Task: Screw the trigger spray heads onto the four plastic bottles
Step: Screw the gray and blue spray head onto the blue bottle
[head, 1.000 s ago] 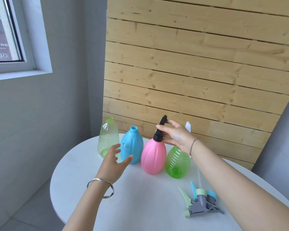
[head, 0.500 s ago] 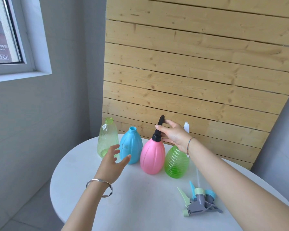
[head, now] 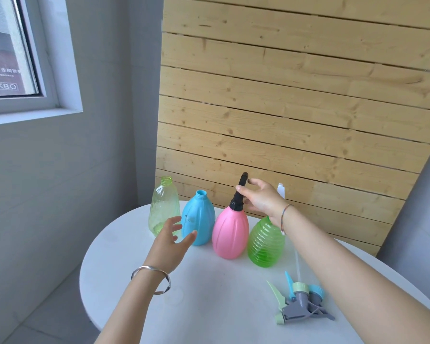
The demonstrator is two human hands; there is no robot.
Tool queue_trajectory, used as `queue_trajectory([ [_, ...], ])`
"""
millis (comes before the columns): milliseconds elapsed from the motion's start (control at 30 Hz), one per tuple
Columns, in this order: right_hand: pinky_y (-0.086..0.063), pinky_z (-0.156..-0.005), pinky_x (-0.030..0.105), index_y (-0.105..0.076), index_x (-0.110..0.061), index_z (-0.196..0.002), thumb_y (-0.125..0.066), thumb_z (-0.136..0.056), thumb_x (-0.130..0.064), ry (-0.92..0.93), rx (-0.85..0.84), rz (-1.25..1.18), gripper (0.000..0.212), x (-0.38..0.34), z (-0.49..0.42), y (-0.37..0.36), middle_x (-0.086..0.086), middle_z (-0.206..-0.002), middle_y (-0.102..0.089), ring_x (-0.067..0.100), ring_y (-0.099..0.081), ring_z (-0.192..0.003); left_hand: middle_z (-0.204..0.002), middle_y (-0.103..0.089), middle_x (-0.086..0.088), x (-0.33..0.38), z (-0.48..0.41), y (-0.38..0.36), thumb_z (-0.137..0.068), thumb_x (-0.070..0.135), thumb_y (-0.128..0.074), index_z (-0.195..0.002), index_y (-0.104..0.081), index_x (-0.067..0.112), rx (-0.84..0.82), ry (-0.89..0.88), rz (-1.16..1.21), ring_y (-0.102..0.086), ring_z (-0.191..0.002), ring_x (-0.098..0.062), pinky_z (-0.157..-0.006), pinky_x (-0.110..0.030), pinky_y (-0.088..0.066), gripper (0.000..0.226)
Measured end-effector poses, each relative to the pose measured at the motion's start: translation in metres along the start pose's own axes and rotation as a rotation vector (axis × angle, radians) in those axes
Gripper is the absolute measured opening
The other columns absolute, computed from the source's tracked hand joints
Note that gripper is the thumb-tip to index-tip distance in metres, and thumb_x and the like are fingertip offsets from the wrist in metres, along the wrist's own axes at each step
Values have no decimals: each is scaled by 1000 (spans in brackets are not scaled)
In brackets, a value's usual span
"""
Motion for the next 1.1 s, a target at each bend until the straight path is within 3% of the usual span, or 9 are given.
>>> queue_trajectory([
  [167,-42,-77,24,-51,-17,-118,-66,-82,-26,399,290,172,40,-34,21,0,6,-110,-54,16,-55,-88,-132,-52,-5,-3,-2,2,-85,35,-63,-134,-39,20,16,20,21,-51,-103,-18,-78,-28,-43,56],
  [233,-44,-79,17,-57,-17,-112,-66,-83,-20,525,217,130,31,-48,26,-17,5,-108,-58,18,-60,-92,-131,-52,-5,-4,-3,3,-86,35,-62,-133,-40,21,25,17,35,-53,-104,-20,-77,-29,-44,54],
  [367,-37,-95,19,-52,-16,-128,-59,-89,-24,386,-108,172,40,-43,12,-71,7,-136,-53,18,-53,-121,-128,-53,-4,-2,-4,6,-89,35,-57,-132,-42,20,48,18,88,-56,-108,-23,-76,-27,-43,48],
  [467,-34,-105,26,-48,-14,-134,-60,-88,-27,252,-147,136,49,-27,-3,-91,7,-144,-46,19,-45,-131,-120,-53,-1,2,-4,12,-93,36,-48,-132,-43,19,62,20,132,-54,-99,-18,-64,-21,-42,43],
  [567,-39,-103,26,-54,-11,-128,-64,-85,-20,237,-78,120,45,-18,-11,-97,7,-134,-56,20,-53,-122,-111,-50,4,3,-5,17,-95,37,-43,-132,-44,18,87,22,151,-51,-95,-15,-59,-13,-36,41],
  [667,-45,-98,27,-64,-13,-112,-66,-81,-8,320,1,166,32,-19,-7,-98,4,-117,-67,19,-61,-109,-116,-52,2,4,-5,21,-93,40,-46,-132,-44,19,97,39,171,-51,-96,-16,-60,-15,-37,44],
  [800,-53,-89,32,-68,-16,-89,-70,-75,-4,433,9,215,18,-26,12,-91,-2,-92,-70,14,-67,-89,-129,-51,2,6,-3,24,-80,46,-64,-132,-43,22,112,-15,161,-48,-109,-14,-84,-24,-38,61],
  [933,-56,-78,25,-66,-21,-76,-78,-71,-11,504,1,104,16,-35,41,-65,-10,-78,-70,9,-70,-79,-128,-43,12,13,3,27,-61,51,-79,-135,-36,31,23,-107,89,-42,-116,-7,-89,-24,-36,88],
  [1100,-52,-66,12,-66,-22,-74,-81,-68,-13,494,2,-80,18,-19,77,-20,-10,-77,-70,4,-69,-71,-115,-56,17,21,19,9,-51,46,-87,-125,-40,43,-272,-173,31,-58,-95,10,-60,-4,-47,88],
])
Point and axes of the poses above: each hand's wrist, its own z-axis away from the middle knuckle, its own y-axis out of the back of the hand, x = y × z, the point moved 5 cm from there along -z, towards the middle knuckle
